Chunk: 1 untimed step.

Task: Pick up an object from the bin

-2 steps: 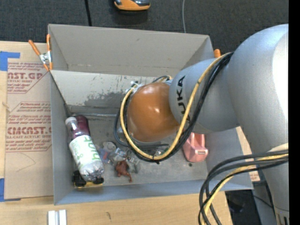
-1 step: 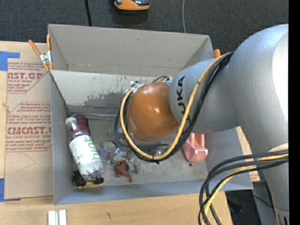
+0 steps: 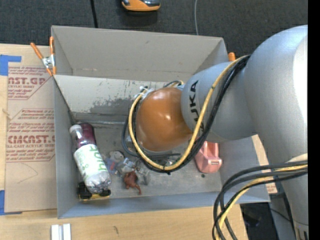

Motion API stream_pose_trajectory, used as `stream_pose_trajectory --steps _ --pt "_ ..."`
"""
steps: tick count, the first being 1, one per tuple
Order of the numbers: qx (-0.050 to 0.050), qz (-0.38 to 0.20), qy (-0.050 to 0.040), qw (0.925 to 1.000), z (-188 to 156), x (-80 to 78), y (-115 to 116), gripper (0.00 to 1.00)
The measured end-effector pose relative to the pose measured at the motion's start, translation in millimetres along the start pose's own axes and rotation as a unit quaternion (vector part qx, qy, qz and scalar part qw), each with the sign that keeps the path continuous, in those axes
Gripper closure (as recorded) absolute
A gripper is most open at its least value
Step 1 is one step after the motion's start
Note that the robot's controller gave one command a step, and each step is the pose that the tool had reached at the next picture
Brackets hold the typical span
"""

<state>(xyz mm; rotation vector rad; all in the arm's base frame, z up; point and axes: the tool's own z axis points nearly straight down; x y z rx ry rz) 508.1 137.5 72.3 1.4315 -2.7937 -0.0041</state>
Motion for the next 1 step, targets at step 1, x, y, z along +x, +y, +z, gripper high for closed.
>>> stream_pose_trajectory --steps 1 --pt "-0.001 0.000 0.0017 1.0000 -15.4 0.8 1.0 1.00"
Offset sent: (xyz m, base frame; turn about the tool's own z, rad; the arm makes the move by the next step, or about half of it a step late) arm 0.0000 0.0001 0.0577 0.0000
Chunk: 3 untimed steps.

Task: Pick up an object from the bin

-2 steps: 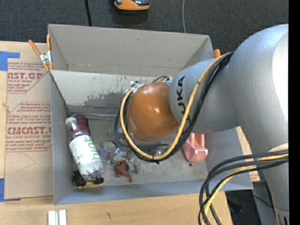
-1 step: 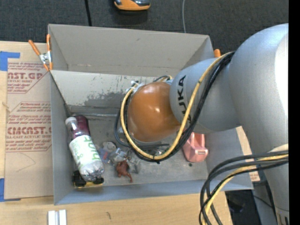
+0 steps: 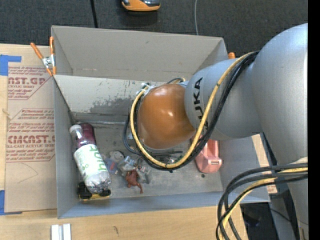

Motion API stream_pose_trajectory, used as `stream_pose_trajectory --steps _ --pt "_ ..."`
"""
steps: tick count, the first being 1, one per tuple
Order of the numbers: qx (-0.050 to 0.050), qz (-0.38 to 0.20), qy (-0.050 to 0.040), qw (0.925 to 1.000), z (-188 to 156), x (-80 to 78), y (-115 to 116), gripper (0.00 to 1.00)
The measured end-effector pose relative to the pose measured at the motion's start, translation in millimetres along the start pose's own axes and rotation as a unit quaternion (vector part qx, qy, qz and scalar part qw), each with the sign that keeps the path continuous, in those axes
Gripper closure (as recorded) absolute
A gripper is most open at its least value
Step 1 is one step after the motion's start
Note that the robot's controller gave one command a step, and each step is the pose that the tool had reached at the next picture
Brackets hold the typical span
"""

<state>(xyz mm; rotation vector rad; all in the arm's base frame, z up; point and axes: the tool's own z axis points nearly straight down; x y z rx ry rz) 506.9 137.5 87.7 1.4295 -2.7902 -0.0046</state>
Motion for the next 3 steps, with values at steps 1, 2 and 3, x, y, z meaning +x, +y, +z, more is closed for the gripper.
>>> stream_pose_trajectory --steps 1,2,3 --pt "0.002 0.000 -0.0022 1.0000 -15 -1.1 -1 1.00" --pt "0.003 0.000 -0.0033 1.0000 -26 -1.5 -1 1.00" --pt "0.003 0.000 -0.0028 1.0000 -36 -1.4 0 1.00"
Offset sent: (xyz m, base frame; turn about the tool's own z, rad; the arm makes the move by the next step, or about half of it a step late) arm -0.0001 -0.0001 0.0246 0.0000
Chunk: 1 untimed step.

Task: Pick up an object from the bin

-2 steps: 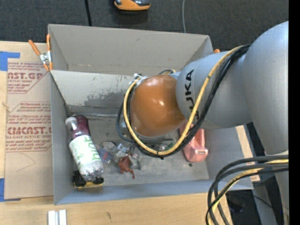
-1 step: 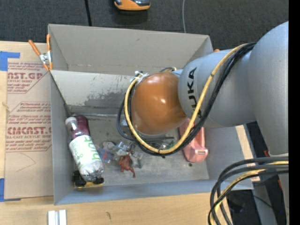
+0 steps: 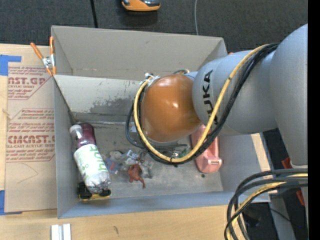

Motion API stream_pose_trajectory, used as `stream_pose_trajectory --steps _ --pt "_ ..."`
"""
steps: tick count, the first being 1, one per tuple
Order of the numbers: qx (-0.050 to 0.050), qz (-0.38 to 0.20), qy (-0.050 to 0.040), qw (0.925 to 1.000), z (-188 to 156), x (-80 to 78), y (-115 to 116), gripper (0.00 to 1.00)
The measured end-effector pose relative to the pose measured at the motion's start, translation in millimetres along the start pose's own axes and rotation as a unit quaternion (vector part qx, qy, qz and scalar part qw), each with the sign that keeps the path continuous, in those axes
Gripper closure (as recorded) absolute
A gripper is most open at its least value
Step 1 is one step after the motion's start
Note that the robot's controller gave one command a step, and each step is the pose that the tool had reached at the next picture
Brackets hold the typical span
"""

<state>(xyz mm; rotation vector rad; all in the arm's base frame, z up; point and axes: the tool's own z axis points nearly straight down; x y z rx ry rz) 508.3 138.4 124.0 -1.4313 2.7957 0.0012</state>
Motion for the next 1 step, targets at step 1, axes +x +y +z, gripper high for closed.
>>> stream_pose_trajectory --steps 1 --pt "-0.001 0.000 0.0007 1.0000 -14.4 0.1 0.5 1.00"
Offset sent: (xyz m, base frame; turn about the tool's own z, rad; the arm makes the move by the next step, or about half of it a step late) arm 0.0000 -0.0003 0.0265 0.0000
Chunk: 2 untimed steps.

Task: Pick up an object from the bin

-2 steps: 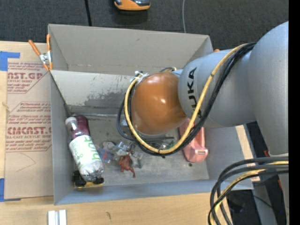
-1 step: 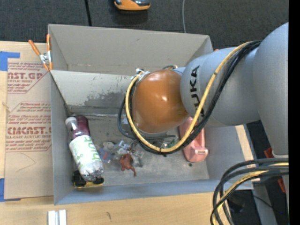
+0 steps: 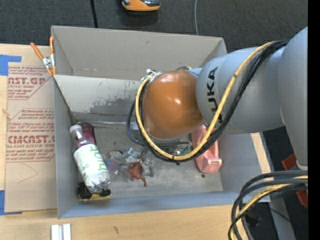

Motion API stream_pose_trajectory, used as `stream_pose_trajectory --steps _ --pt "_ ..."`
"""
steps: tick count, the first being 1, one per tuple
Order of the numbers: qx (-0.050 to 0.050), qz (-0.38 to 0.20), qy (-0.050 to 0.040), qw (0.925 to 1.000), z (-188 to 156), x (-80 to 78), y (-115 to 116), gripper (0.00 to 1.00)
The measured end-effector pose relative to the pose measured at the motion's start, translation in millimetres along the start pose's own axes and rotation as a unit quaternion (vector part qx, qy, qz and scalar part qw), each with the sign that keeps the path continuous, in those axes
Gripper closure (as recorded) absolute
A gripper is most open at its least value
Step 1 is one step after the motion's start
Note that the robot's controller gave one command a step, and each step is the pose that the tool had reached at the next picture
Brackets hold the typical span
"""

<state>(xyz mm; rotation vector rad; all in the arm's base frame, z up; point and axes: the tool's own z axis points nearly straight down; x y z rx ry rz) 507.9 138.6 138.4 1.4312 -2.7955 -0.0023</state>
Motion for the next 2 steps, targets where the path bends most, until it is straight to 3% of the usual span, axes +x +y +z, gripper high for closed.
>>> stream_pose_trajectory --steps 2 --pt "0.001 0.000 -0.0003 1.0000 -15.2 -0.5 0.1 1.00"
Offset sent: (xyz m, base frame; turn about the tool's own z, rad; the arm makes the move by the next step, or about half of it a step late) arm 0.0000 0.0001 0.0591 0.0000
